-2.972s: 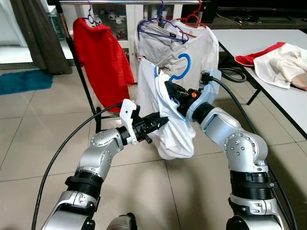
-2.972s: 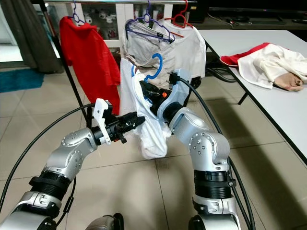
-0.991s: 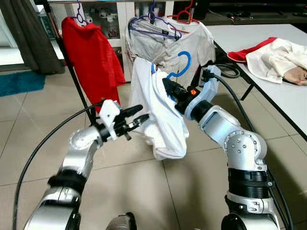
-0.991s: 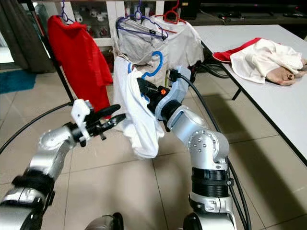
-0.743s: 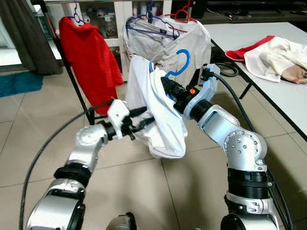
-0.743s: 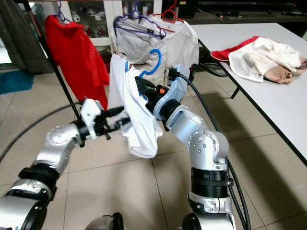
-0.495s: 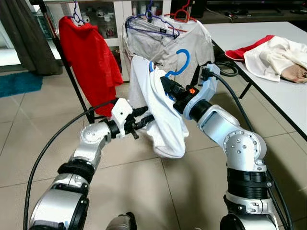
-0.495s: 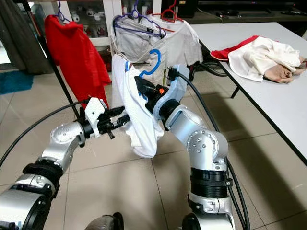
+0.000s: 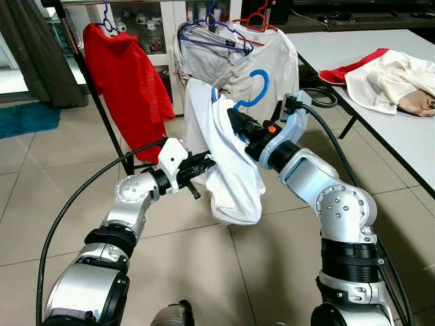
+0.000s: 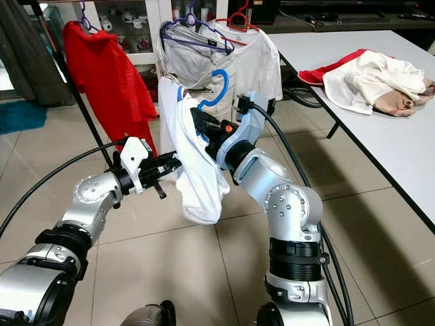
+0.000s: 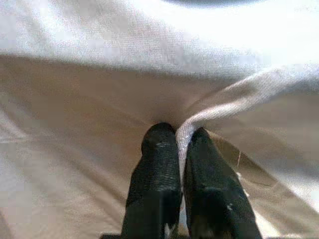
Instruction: Hang hanger
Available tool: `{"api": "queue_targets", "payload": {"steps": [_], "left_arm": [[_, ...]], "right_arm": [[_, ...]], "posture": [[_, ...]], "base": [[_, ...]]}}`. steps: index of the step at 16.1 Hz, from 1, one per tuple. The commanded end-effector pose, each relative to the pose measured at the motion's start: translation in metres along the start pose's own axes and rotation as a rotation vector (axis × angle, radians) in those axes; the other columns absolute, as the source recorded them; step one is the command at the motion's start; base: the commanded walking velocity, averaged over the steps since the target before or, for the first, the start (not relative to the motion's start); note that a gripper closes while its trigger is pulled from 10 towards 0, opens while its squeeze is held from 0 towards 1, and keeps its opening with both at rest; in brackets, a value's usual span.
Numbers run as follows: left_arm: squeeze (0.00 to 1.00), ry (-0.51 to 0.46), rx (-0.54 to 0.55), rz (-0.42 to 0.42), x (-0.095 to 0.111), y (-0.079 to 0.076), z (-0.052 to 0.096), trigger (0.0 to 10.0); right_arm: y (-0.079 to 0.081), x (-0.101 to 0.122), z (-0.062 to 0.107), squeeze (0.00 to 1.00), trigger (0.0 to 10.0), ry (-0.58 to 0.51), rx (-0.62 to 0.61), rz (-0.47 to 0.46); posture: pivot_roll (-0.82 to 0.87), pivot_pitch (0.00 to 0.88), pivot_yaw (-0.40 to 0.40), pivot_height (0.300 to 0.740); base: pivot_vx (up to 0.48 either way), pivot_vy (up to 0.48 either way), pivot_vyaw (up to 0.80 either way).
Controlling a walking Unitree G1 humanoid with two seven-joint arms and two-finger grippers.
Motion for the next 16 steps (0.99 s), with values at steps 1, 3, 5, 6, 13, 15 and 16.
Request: {"api": "queue_targets", "payload": {"steps": [1,3,5,6,13,15,16], "left_arm": [[0.00,-0.011,-0.004,-0.005,0.003,0.001,-0.001,0.0],[0.00,-0.011,-0.003,-0.005,0.003,0.001,-0.001,0.0],[0.00,-0.014,-0.014,-0.007,0.002,-0.001,0.000,0.0],[0.00,-0.027,-0.055,-0.014,0.001,-0.009,0.002,0.0],[0.00,-0.096,-0.074,-0.020,-0.011,-0.038,0.022,0.0],[0.00,-0.084,-0.080,-0.020,-0.015,-0.045,0.026,0.0],[0.00,-0.080,-0.084,-0.022,-0.016,-0.048,0.026,0.0]], "right_arm": [[0.010,0.014,-0.001,0.00,10.0,-0.048,0.029,0.018],[0.010,0.014,0.000,0.00,10.0,-0.048,0.029,0.018],[0.008,0.014,0.000,0.00,10.0,-0.048,0.024,0.019],[0.005,0.014,-0.001,0.00,10.0,-0.054,0.006,0.018],[-0.028,0.027,-0.015,0.00,10.0,-0.124,-0.172,0.028],[-0.038,0.034,-0.023,0.00,10.0,-0.137,-0.250,0.100],[-0.042,0.036,-0.024,0.00,10.0,-0.144,-0.279,0.117]], "posture": [[-0.08,0.062,0.036,0.740],[-0.08,0.061,0.037,0.740],[-0.08,0.057,0.041,0.740],[-0.08,0.051,0.045,0.740],[-0.04,0.054,0.011,0.740],[-0.03,0.061,0.000,0.740],[-0.03,0.061,0.000,0.740]], "base": [[0.000,0.000,0.00],[0.000,0.000,0.00],[0.000,0.000,0.00],[0.000,0.000,0.00],[0.000,0.000,0.00],[0.000,0.000,0.00],[0.000,0.000,0.00]]}}
Point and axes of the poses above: a point about 5 cm out from each wrist's last joint towards the gripper, its own z axis pointing back from the gripper into the wrist, its own x axis along the axis of the wrist's last joint, y = z × x, the point moved 6 cm from there along -z, pointing out of the wrist towards the gripper, and after that the axes turned 10 degrees about z, right-handed, at the moved point
